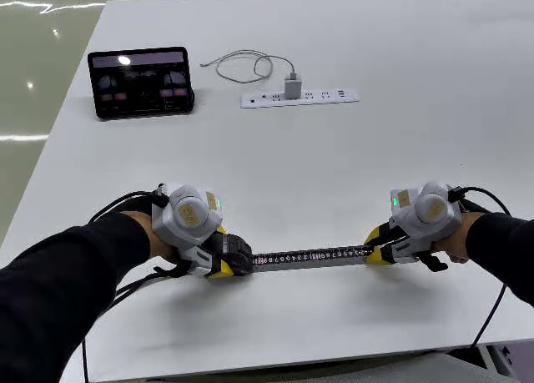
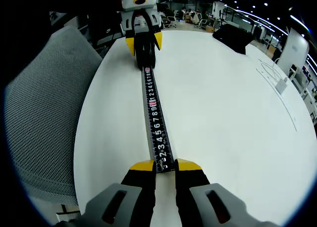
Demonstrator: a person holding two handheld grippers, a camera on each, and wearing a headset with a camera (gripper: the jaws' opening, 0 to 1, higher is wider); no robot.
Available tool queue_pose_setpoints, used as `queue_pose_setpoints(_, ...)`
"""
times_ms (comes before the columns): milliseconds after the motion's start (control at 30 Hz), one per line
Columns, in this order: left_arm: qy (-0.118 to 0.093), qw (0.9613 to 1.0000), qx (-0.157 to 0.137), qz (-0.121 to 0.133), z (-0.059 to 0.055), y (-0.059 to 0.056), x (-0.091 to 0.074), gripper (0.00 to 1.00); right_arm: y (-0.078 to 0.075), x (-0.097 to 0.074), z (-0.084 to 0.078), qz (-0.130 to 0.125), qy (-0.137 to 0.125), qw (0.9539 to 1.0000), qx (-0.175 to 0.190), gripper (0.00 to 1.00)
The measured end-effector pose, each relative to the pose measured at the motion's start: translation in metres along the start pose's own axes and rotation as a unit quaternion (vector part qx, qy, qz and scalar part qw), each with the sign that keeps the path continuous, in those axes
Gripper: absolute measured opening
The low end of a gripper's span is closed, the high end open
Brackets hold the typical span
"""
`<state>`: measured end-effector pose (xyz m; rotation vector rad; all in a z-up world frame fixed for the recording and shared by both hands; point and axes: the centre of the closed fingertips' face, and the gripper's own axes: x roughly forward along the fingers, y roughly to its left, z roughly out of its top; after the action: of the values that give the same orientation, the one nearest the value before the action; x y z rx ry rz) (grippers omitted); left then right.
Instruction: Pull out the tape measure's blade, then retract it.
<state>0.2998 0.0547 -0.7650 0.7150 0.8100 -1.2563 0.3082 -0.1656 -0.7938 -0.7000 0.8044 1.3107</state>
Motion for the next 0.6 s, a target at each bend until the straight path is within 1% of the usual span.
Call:
queue_pose_setpoints(233, -0.001, 1.0, -0.002, 0.0, 0.0, 0.0, 0.0, 0.33, -0.001, -0.003, -0.004, -0.001, 0.002, 1.0, 0.003, 0.09)
queue_pose_setpoints(300, 0.0, 1.0, -0.006, 0.001, 0.0, 0.001, 0.0, 0.33, 0.0, -0.003, -0.005, -0.001, 0.002, 1.0, 0.004, 0.09)
queue_pose_setpoints(600, 0.004, 1.0, -0.003, -0.002, 0.0, 0.0, 0.001, 0.33, -0.002, -0.007, -0.012, -0.004, 0.004, 1.0, 0.006, 0.09)
